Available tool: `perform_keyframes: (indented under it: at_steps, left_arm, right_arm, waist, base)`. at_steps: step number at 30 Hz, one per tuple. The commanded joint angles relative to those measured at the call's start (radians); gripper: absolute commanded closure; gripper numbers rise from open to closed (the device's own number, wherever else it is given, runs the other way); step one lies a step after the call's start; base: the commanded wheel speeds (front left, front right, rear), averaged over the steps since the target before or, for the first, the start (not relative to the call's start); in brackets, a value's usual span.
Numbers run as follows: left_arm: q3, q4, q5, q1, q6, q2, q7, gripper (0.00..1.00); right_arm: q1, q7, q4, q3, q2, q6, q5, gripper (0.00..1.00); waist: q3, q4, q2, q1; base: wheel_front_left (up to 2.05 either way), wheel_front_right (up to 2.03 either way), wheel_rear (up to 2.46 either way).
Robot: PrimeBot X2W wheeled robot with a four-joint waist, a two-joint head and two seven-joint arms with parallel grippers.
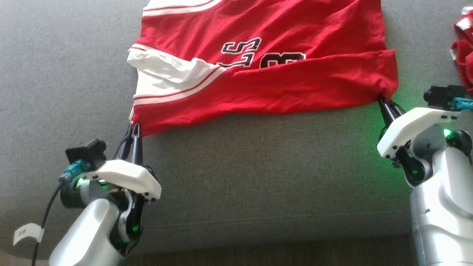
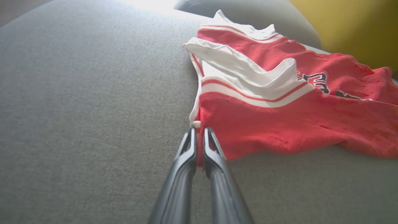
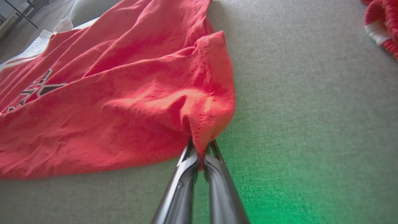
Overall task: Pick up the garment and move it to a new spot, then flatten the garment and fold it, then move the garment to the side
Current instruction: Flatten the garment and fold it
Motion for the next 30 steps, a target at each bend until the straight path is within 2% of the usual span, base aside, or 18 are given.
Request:
perform_keyframes:
  at_steps: [1,8,16,22,28,29,30]
  left_arm:
    - [0.03,-0.04,0.007,0.008,0.009,0.043,0.002,1.0]
    - [0.016,-0.157,0.03,0.09,0.042,0.116,0.044,1.0]
    - [0.003,-0.296,0.021,0.226,0.086,0.175,0.097,1.0]
    - [-0.011,-0.388,-0.007,0.332,0.119,0.198,0.145,1.0]
    - [-0.022,-0.412,-0.017,0.36,0.134,0.192,0.159,1.0]
    - [-0.024,-0.407,-0.021,0.358,0.133,0.187,0.163,1.0]
    - [-0.024,-0.407,-0.021,0.358,0.133,0.187,0.163,1.0]
  right_arm:
    - [0.015,0.009,-0.041,0.022,0.0,0.0,0.0,1.0]
    - [0.12,0.076,-0.137,0.044,-0.046,0.0,0.054,1.0]
    - [0.298,0.164,-0.311,0.033,-0.107,0.0,0.123,1.0]
    - [0.406,0.19,-0.422,-0.007,-0.099,0.0,0.146,1.0]
    - [0.441,0.202,-0.441,-0.019,-0.085,0.0,0.127,1.0]
    - [0.441,0.2,-0.441,-0.021,-0.083,0.0,0.118,0.66]
    - [0.441,0.2,-0.441,-0.021,-0.083,0.0,0.118,0.66]
  waist:
    - [-0.011,-0.002,0.0,0.0]
    - [-0.048,-0.007,0.0,0.0]
    - [-0.083,-0.006,0.0,0.0]
    - [-0.093,-0.007,0.0,0.0]
    - [-0.091,-0.003,0.0,0.0]
    - [-0.091,-0.003,0.0,0.0]
    - [-0.091,-0.003,0.0,0.0]
  base:
    - [0.0,0.0,0.0]
    - [0.0,0.0,0.0]
    - [0.0,0.0,0.0]
    - [0.0,0.0,0.0]
    - [0.0,0.0,0.0]
    - [0.0,0.0,0.0]
    - [0.0,0.0,0.0]
